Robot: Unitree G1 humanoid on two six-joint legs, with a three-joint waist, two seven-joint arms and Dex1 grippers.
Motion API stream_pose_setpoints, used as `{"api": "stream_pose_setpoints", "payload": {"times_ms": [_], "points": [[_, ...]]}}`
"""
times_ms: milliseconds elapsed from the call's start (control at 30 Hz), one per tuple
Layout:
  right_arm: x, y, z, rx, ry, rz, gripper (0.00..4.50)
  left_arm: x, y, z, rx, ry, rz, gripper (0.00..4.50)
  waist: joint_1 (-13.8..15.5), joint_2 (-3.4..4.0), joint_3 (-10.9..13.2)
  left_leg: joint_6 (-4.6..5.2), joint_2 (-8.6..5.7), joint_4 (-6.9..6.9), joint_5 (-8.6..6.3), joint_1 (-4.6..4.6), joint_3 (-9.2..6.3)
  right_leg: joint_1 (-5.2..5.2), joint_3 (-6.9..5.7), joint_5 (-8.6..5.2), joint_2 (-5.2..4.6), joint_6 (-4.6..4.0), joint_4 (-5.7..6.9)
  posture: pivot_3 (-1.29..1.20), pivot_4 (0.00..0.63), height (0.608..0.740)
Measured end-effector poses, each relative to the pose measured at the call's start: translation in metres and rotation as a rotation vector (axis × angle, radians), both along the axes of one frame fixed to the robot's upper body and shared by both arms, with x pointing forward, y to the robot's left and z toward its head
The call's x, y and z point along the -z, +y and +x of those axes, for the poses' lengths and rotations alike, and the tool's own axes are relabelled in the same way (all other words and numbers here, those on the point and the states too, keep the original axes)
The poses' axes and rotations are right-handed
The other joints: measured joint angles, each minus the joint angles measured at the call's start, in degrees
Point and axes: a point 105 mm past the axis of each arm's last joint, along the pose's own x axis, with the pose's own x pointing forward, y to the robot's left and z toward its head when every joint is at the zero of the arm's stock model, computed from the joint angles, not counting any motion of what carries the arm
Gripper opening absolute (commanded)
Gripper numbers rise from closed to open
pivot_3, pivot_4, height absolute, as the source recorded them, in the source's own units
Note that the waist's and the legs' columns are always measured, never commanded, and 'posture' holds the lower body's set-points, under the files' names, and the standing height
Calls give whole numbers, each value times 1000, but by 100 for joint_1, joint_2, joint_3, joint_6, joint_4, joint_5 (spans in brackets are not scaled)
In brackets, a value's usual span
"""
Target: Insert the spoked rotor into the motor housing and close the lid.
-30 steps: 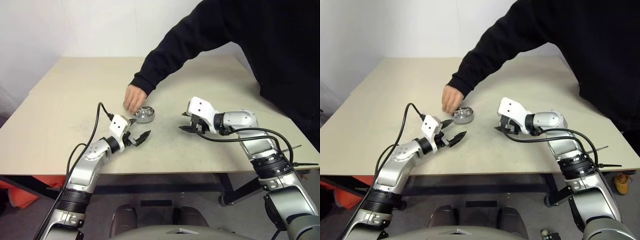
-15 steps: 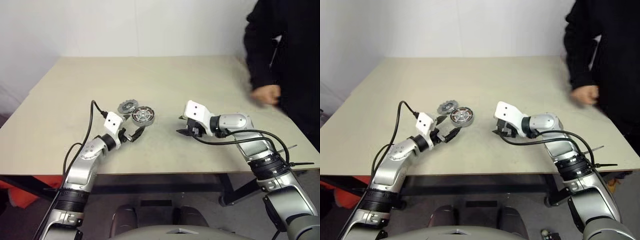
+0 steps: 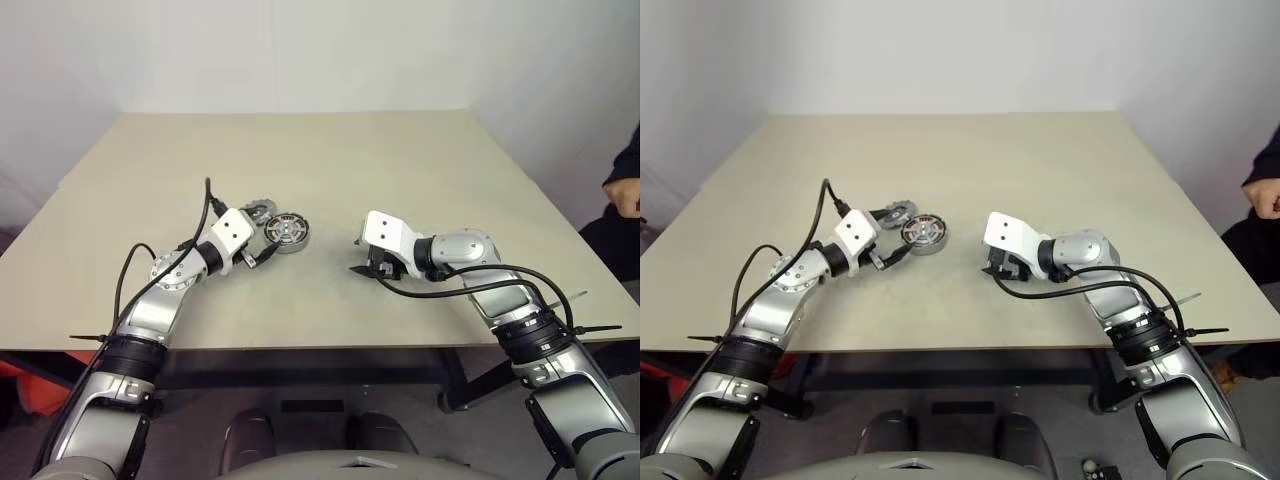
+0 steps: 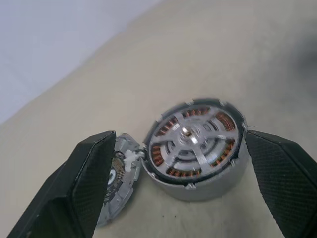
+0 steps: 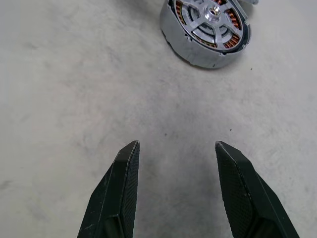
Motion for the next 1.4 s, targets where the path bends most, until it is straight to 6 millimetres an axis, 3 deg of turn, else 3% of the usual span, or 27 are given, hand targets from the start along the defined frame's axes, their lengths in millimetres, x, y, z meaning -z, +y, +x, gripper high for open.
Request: {"api": "stream_pose_setpoints", "payload": {"times_ms": [200, 467, 833, 1367, 1400], "points": [[1, 3, 0, -5, -4, 5, 2692, 18, -2, 3, 188, 33, 290, 4356, 38, 0, 0, -5, -2, -1, 3, 0, 0, 0, 1, 0, -2, 0, 1, 0, 0, 740], [-1, 5, 2, 1, -19, 14, 2692, -2, 0, 32, 268, -25, 490, 4356, 135, 0, 0, -15, -2, -4, 8, 3, 0, 0, 2, 2, -2, -2, 5, 0, 0, 740], [-1, 6, -4, -7, -13, 37, 2692, 12, -20, 32, 435, 15, 592, 4356, 188, -1, 1, -19, -4, -8, 11, 1, 0, 0, 1, 20, -5, -34, 5, 0, 0, 740], [-3, 3, 0, 42, -34, 53, 2692, 7, -26, 37, 523, 92, 725, 4356, 218, -3, 1, -23, -4, -12, 13, 2, -1, 1, 0, 20, -5, -34, 4, 0, 0, 740], [-3, 3, 0, 45, -35, 54, 2725, 7, -26, 37, 524, 98, 730, 3986, 221, -3, 1, -23, -4, -12, 13, 3, -1, 1, 0, 20, -5, -34, 4, 0, 0, 740]]}}
